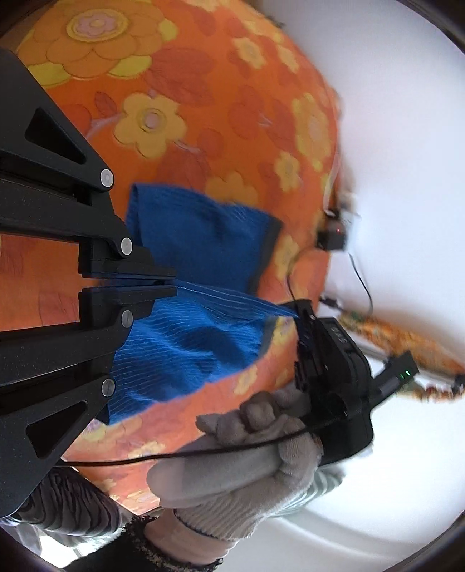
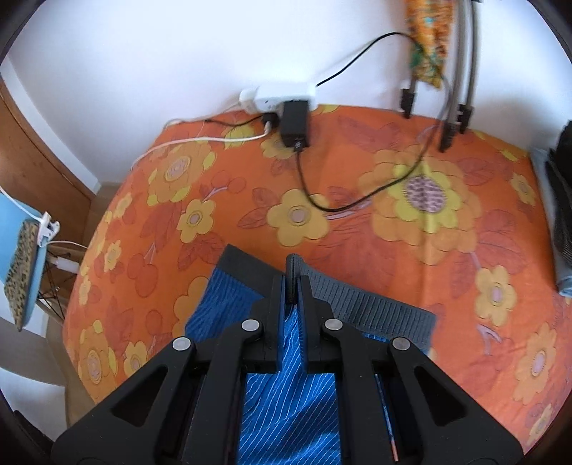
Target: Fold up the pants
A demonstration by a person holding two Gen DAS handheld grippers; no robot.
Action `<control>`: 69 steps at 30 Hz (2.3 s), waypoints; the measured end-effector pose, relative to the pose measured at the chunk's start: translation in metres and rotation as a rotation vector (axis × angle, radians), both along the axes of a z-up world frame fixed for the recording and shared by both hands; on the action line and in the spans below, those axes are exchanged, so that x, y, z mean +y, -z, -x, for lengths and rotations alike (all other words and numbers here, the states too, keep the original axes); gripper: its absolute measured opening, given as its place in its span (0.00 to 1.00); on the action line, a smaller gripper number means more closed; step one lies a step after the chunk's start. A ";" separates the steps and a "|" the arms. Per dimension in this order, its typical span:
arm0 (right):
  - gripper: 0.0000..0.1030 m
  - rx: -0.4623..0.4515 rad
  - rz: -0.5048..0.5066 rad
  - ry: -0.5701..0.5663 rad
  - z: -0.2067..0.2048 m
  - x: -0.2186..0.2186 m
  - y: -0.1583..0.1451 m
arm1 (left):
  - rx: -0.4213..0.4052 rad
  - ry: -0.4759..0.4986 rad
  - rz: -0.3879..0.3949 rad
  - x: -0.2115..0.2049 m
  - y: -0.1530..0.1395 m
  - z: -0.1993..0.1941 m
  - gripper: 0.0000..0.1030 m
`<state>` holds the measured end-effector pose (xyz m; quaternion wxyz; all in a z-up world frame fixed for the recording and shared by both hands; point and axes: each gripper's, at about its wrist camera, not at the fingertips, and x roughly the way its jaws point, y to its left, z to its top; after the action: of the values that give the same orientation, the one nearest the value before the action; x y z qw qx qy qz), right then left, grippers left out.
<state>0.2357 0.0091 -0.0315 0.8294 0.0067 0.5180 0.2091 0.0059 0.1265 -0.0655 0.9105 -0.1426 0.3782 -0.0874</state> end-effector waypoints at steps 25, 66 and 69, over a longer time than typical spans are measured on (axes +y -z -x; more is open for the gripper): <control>0.07 0.046 0.090 -0.077 -0.019 0.079 0.051 | 0.068 -0.016 0.017 0.024 0.024 -0.013 0.41; 0.52 0.036 0.048 -0.074 -0.027 0.094 0.057 | 0.139 -0.106 -0.014 0.047 0.028 -0.028 0.19; 0.60 -0.011 -0.009 -0.060 -0.026 0.082 0.037 | 0.131 -0.130 -0.009 0.053 0.024 -0.027 0.27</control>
<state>0.2612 0.0912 -0.0688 0.8257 -0.0061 0.5123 0.2362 0.0332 0.1794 -0.0893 0.8882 -0.1684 0.4272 -0.0169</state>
